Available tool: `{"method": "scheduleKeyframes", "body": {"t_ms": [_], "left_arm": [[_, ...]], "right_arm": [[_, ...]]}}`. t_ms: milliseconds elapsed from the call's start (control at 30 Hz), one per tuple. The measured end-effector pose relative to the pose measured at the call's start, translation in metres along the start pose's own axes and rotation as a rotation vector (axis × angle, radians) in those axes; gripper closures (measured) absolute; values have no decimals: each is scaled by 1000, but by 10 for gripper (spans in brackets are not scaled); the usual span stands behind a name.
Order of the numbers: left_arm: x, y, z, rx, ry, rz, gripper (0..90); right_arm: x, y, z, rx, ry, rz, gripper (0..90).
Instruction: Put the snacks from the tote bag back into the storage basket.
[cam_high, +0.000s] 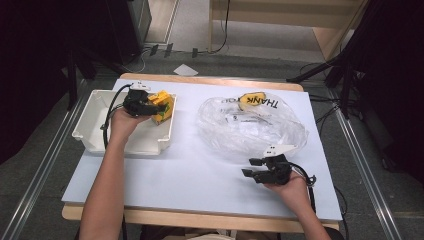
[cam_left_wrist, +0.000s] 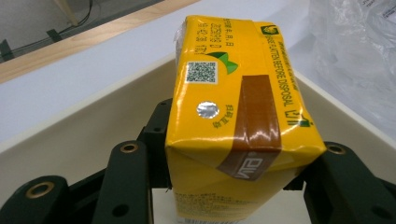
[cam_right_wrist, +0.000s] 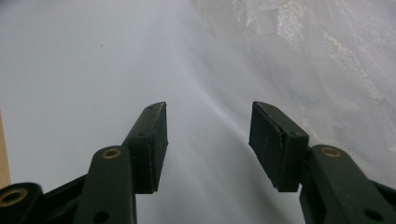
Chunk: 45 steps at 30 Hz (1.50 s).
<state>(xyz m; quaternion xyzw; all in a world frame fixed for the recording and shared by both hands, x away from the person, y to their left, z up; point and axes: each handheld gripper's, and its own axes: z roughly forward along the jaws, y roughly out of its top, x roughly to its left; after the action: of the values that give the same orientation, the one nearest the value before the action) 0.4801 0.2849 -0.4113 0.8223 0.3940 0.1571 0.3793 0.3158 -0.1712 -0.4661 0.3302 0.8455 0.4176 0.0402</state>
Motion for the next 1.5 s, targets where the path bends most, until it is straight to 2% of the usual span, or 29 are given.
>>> {"method": "scheduleKeyframes", "body": {"t_ms": [100,400,467,667,800,1000,1100,1333,1500], "left_arm": [[3,-1,0,8,-27,-26,484],[2,2,-4,9,-31,-35,456],[2,3,-5,9,-45,-35,429],[-1,6,-8,9,-44,-28,372],[-1,11,-15,10,-64,-51,361],[-5,18,-28,7,-39,-34,354],[-7,21,-38,-26,-34,-38,362],[-6,20,-53,-29,-27,-57,378],[-6,19,-65,-42,-10,-55,377]], "right_arm": [[0,0,0,2,1,-2,481],[0,0,1,3,3,0,484],[0,0,1,5,2,-3,484],[0,0,2,6,3,-4,484],[0,0,2,8,4,-6,484],[1,0,2,11,7,-4,485],[1,0,2,10,9,-4,485],[0,1,2,7,14,-4,485],[0,3,4,11,17,-14,485]]}}
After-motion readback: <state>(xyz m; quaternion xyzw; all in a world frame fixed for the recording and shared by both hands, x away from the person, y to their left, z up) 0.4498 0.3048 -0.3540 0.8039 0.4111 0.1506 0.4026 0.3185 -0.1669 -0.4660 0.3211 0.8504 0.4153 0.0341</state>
